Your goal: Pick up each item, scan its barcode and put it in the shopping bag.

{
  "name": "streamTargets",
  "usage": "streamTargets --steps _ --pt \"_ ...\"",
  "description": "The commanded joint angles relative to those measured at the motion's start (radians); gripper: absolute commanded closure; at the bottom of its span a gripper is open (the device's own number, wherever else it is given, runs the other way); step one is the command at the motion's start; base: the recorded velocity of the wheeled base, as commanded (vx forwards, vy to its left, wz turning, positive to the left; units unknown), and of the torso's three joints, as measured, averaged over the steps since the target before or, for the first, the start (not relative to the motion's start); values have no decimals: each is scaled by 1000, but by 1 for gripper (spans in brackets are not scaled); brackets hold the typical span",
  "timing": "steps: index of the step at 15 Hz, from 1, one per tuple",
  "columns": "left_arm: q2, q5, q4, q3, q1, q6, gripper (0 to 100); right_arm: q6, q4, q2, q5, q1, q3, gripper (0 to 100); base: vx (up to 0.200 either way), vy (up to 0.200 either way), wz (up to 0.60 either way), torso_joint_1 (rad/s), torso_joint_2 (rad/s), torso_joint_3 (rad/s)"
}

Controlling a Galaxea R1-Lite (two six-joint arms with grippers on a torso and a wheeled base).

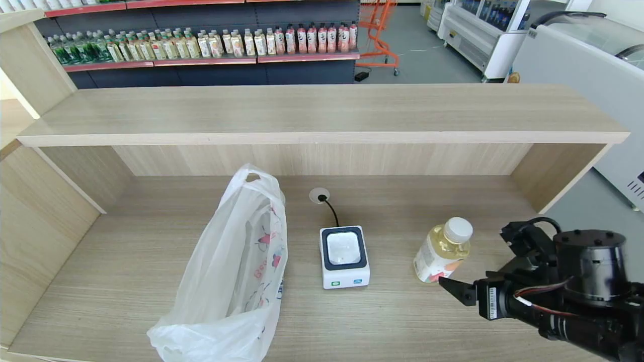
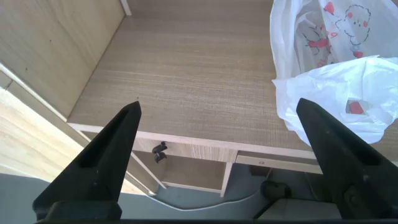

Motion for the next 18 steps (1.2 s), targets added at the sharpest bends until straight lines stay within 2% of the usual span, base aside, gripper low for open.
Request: streamTargets --steps 1,4,6,18 --pt "0 0 0 0 0 0 0 -3 -63 138 -42 67 3 0 0 0 0 0 0 0" --pt "0 0 0 0 0 0 0 -5 -195 236 -145 108 -3 0 0 0 0 0 0 0" --pt "0 0 0 0 0 0 0 -14 -274 276 -176 119 -5 0 0 0 0 0 0 0" --pt "0 0 0 0 0 0 0 -178 -609 429 -182 93 -29 0 0 0 0 0 0 0"
